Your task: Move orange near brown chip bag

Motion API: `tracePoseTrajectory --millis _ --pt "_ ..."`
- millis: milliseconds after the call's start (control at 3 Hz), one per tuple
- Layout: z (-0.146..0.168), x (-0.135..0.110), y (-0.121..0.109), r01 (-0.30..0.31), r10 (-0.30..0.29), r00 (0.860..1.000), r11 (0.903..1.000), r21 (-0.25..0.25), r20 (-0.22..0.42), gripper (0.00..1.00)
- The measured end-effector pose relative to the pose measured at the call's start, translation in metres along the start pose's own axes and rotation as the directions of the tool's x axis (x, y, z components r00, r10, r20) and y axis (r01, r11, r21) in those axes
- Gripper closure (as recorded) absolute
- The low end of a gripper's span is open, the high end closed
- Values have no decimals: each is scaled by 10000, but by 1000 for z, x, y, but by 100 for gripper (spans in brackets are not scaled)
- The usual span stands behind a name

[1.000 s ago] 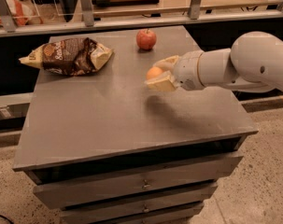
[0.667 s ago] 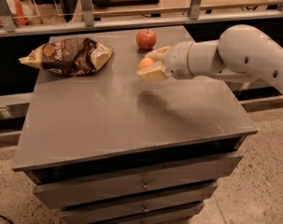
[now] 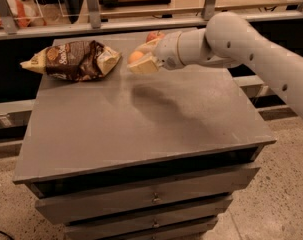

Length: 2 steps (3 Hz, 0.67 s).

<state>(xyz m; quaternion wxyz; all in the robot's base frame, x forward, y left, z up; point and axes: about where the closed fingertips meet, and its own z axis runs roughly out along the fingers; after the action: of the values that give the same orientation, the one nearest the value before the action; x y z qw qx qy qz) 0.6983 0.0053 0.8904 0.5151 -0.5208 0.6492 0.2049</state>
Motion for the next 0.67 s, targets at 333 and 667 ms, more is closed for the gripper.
tracePoseTrajectory --millis 333,667 --pt "27 -9 -3 -7 16 9998 9986 -522 182 100" --pt "50 -10 -2 -119 147 9994 9959 -901 309 100"
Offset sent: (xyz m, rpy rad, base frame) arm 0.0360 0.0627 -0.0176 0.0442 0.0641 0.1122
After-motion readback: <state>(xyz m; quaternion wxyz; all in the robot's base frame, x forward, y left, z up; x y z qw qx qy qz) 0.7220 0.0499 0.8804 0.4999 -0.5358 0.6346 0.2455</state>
